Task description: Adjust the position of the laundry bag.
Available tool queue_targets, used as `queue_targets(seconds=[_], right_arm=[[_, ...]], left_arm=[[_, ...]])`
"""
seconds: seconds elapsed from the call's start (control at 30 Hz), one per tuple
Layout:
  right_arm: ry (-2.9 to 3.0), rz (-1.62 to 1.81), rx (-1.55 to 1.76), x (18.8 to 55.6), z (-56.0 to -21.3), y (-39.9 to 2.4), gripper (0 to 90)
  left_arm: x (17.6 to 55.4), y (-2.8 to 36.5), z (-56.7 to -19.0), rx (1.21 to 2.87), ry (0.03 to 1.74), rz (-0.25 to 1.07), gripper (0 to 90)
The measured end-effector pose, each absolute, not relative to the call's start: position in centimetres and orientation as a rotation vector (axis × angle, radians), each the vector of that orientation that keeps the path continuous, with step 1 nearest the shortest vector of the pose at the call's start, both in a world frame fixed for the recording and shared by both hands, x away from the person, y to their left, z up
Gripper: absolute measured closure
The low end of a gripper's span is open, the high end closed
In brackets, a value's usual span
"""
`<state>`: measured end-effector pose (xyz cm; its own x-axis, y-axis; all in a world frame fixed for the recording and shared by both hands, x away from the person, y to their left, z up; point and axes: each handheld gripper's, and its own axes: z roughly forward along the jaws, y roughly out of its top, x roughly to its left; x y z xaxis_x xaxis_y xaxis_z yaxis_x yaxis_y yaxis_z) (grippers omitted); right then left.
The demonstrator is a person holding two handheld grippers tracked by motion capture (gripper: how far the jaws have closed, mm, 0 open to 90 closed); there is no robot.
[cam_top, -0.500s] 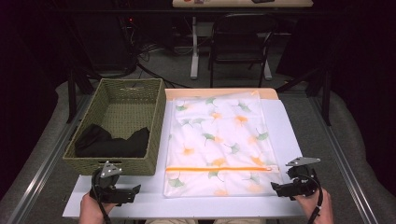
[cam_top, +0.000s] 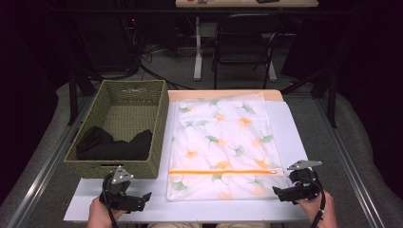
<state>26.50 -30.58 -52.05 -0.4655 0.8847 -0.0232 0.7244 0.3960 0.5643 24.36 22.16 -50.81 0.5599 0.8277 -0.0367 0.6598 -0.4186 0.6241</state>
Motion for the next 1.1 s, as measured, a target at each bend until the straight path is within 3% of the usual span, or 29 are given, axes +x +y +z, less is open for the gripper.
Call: queue_targets(seconds=[0.53, 1.1], right_arm=[[2.352, 0.709, 1.45, 28.3, -52.4, -30.6, 0.0], [2.317, 0.667, 1.54, 30.1, -53.3, -31.3, 17.8]], left_arm=[[24.0, 17.9, -51.6, 2.303, 1.044, 0.281, 0.0], [25.5, 14.0, -53.4, 2.441, 0.909, 0.187, 6.4]])
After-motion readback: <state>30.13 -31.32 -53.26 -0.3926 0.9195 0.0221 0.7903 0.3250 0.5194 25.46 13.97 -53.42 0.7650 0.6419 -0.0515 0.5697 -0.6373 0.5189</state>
